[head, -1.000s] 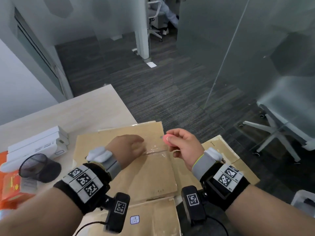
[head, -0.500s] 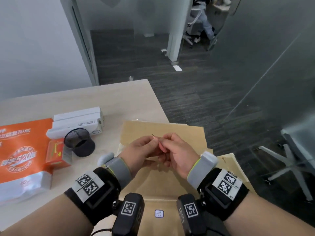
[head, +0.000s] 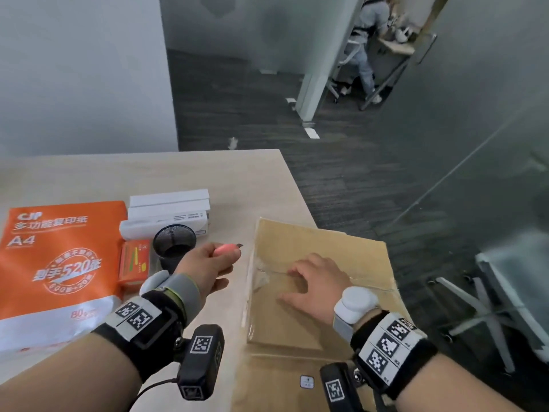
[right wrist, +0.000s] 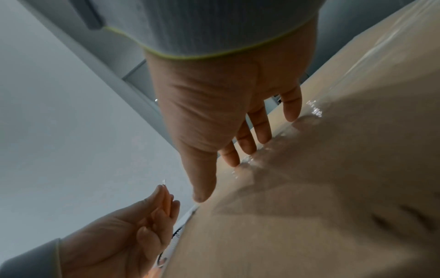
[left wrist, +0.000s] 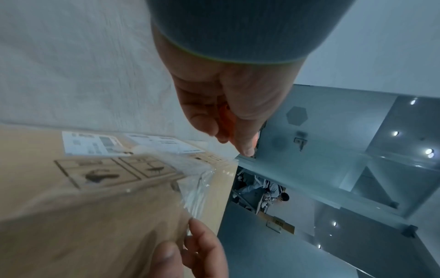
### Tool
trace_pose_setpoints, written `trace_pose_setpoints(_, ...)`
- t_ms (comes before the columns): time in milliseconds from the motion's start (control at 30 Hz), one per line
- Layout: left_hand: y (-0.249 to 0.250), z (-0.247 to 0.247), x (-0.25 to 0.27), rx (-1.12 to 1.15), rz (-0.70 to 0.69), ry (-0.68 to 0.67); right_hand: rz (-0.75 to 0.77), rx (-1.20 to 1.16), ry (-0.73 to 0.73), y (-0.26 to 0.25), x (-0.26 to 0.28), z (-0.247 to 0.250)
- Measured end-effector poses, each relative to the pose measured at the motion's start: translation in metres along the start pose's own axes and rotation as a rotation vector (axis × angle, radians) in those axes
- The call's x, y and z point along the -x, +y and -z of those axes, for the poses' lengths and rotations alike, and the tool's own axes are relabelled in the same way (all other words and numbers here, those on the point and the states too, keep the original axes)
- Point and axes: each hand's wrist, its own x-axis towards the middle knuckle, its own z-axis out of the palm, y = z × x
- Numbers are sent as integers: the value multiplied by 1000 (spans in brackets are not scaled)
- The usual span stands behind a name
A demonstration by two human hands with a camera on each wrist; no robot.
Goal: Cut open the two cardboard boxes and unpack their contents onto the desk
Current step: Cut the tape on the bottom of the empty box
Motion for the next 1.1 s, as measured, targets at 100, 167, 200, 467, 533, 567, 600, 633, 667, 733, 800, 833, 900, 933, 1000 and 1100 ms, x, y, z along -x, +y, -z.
trace_pose_setpoints(100,-4,9,-7,-2,-7,-20,-68,46,-27,-13,-5,2)
trace_pose_setpoints(167,-8,12,-9,-72,-17,-19,-111,30,-49,-15,-7,1)
trace_pose_setpoints(200,-9,14,-10,-114,-20,-12,-129,13,-60,-16,-11,0)
trace_pose_setpoints(467,-8,9,-11,-158,-6,-61,-137,34,-231,-15,-36,3)
trace_pose_setpoints(533,-5,8,-13,-172,-9,-66,-141,20,-238,-12,-38,2)
trace_pose_setpoints(567,-4,8,-14,-190,-4,-69,-143,8,-226,-11,-39,1)
trace_pose_setpoints(600,-2,6,-14,-217,-2,-71,-144,-3,-219,-10,-39,1)
trace_pose_setpoints(633,0,5,-14,-244,-5,-76,-143,-8,-218,-9,-39,0)
trace_pose_setpoints(667,2,3,-13,-270,-5,-85,-142,-10,-221,-9,-39,-1)
trace_pose_setpoints(733,6,-3,-11,-318,1,-133,-143,-17,-222,-9,-39,-1)
trace_pose_setpoints(800,8,-8,-10,-359,15,-188,-144,-24,-222,-10,-38,-1)
trace_pose_setpoints(833,9,-9,-9,-388,19,-206,-145,-27,-222,-9,-39,-1)
trace_pose_setpoints(900,12,-11,-9,-457,24,-224,-144,-23,-223,-10,-38,-1)
trace_pose_setpoints(933,13,-11,-9,-488,30,-231,-144,-21,-226,-10,-38,-1)
trace_pose_setpoints(1000,16,-11,-11,-548,40,-251,-139,-16,-230,-9,-38,-1)
trace_pose_setpoints(1100,22,-9,-13,-634,53,-272,-139,-15,-229,-9,-39,-2)
